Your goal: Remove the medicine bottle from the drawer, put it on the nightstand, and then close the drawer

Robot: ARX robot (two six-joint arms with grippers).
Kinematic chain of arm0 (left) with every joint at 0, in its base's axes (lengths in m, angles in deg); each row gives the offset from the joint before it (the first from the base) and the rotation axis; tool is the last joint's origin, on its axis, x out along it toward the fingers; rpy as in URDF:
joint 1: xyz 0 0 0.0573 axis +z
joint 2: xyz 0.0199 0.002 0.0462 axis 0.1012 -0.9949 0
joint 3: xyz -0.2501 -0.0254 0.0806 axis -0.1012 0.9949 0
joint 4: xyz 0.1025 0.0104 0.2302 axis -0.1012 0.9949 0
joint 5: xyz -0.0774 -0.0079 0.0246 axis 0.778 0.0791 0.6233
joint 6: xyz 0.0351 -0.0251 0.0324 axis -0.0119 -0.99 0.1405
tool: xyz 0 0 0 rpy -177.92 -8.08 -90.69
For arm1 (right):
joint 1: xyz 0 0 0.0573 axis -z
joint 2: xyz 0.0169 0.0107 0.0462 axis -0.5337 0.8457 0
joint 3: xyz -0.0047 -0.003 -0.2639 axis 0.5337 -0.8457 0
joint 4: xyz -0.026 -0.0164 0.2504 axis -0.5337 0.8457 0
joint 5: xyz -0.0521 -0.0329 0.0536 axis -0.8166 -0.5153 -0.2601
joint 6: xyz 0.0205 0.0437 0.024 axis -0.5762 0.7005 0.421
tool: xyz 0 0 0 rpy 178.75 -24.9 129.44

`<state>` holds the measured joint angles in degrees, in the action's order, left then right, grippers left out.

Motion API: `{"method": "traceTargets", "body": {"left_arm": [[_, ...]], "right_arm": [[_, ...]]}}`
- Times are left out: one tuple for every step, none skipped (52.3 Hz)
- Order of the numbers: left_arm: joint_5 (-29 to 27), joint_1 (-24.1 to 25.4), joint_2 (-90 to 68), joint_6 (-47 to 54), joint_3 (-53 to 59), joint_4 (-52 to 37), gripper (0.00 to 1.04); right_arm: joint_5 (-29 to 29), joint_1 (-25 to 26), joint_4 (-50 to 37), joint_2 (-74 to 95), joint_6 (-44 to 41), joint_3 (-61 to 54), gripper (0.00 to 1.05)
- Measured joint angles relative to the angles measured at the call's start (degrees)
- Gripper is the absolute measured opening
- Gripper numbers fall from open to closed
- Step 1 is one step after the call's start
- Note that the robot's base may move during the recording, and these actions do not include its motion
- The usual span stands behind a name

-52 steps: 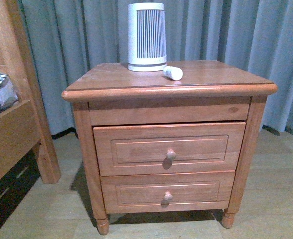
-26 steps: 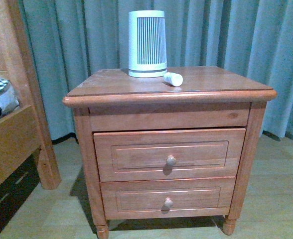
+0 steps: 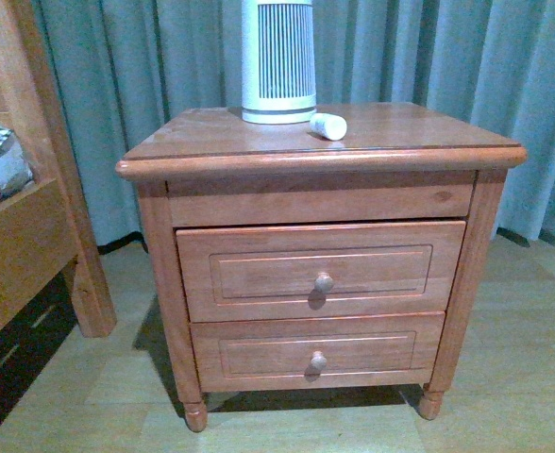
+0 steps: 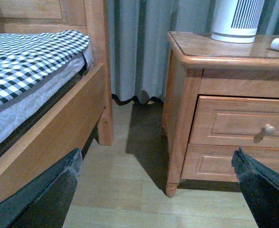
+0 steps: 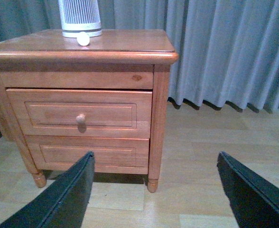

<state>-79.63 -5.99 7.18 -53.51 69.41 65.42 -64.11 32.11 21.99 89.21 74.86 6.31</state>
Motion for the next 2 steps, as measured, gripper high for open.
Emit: {"method": "traceTargets", "body": {"left_arm": [[0.0,0.0,0.0,0.0,0.0,0.0,0.98],[0.0,0.0,0.0,0.0,0.0,0.0,0.98]], "right_arm": [[0.0,0.0,0.0,0.0,0.0,0.0,0.96],[0.0,0.0,0.0,0.0,0.0,0.0,0.99]]}}
